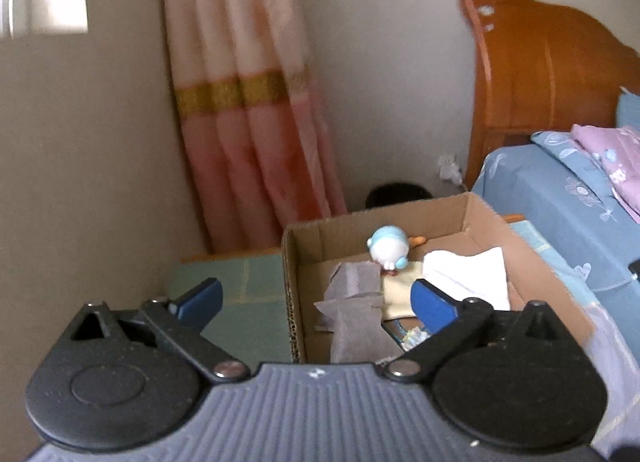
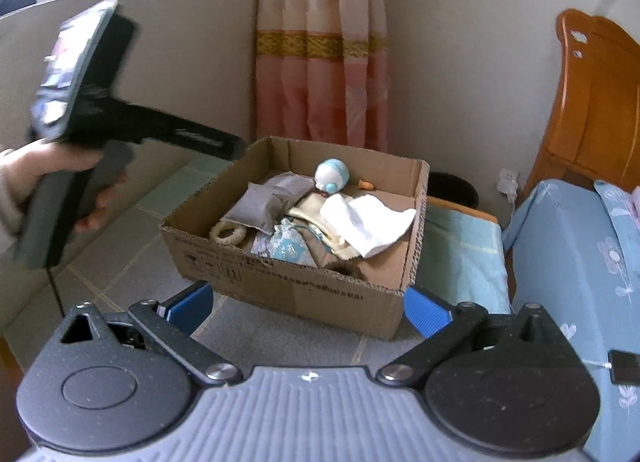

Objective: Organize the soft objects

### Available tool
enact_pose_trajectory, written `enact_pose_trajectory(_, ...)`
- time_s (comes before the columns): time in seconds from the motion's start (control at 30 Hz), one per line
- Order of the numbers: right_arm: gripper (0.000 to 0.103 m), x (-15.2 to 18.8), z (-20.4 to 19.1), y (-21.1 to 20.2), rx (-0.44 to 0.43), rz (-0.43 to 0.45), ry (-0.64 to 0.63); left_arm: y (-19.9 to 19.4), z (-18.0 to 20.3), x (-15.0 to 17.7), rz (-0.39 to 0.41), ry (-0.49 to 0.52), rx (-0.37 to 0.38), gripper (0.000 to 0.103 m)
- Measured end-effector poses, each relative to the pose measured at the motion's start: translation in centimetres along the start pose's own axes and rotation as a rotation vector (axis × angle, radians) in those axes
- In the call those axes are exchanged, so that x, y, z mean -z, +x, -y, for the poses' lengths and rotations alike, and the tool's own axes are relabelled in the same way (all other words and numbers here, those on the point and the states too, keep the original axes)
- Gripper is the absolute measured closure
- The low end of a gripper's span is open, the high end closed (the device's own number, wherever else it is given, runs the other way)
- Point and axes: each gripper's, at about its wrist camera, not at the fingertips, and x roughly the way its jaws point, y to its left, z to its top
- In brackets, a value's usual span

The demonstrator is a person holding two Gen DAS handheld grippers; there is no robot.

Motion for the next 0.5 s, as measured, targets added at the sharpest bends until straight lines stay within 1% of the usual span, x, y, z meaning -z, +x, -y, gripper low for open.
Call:
enact_pose_trajectory(0.1, 0.0, 0.0, 0.0, 0.1, 0.046, -0.035, 0.042, -3.0, 0.9, 0.9, 0.033, 0.044, -0.009, 0.001)
enact_pose_trajectory(0.17, 0.0, 0.0, 0.2, 0.2, 0.098, -0.067, 0.087, -5.1, 1.6, 1.6, 0.004, 0.059, -0.04, 0.001)
enact_pose_trajectory(0.2, 0.0, 0.0, 0.4, 0.3, 0.128, -0.086, 0.112, -5.9, 2.1, 1.9, -0.03, 0.061, -0.058, 0.001)
enact_pose_trajectory(0.23, 0.0, 0.1, 0.5, 0.4, 0.16, -0.099, 0.139, -6.7, 2.4, 2.1, -0.071, 0.056, -0.065, 0.001)
enact_pose_trajectory(0.27, 0.0, 0.1, 0.7, 0.4, 0.186, -0.113, 0.177, -7.5, 2.7, 2.4, -0.094, 0.036, -0.063, 0.001)
enact_pose_trajectory(0.37, 0.0, 0.4, 1.2, -0.2, 0.188, -0.127, 0.283, -9.6, 2.8, 3.3, -0.128, -0.033, -0.025, 0.001)
enact_pose_trajectory(0.4, 0.0, 0.5, 1.1, -0.3, 0.201, -0.125, 0.296, -10.3, 2.9, 3.5, -0.139, -0.054, -0.026, 0.001)
enact_pose_trajectory(0.5, 0.0, 0.5, 0.3, -1.0, 0.243, -0.124, 0.284, -11.3, 3.0, 3.9, -0.154, -0.08, -0.051, 0.001)
